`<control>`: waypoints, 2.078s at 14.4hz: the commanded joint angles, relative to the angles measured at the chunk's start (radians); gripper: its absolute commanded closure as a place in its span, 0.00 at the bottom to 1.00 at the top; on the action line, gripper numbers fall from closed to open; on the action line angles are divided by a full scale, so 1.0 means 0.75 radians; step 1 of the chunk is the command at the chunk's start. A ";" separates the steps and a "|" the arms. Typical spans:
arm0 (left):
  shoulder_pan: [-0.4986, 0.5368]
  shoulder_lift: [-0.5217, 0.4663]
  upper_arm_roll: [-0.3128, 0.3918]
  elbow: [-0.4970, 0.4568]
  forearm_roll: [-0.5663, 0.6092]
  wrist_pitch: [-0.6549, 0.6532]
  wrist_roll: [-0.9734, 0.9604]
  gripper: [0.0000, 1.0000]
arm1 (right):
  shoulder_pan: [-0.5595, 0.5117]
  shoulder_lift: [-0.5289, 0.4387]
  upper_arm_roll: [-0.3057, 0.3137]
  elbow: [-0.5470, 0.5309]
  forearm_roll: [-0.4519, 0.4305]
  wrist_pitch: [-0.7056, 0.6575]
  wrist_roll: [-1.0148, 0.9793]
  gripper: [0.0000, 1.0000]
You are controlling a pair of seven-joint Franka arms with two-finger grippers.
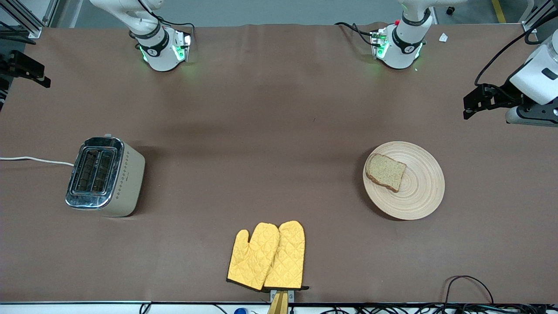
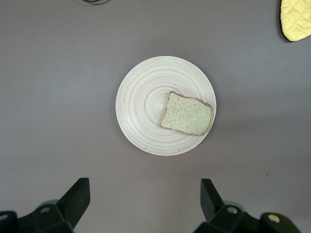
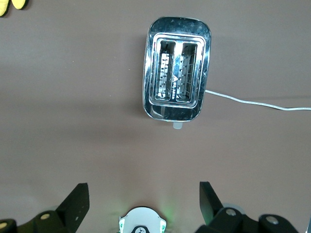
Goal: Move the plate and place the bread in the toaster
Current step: 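Move the left gripper down toward the wooden plate's rim, then grip the wooden plate's rim with the left gripper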
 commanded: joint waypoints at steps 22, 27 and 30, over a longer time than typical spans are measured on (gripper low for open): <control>0.500 0.654 -0.003 0.018 -0.563 0.027 0.453 0.00 | -0.001 0.002 -0.004 0.017 0.004 -0.018 0.004 0.00; 0.584 0.894 -0.003 0.020 -0.649 0.136 0.693 0.00 | -0.003 0.004 -0.004 0.017 0.006 -0.014 0.002 0.00; 0.620 0.972 -0.003 0.020 -0.672 0.162 0.769 0.00 | -0.003 0.002 -0.004 0.017 0.006 -0.016 0.004 0.00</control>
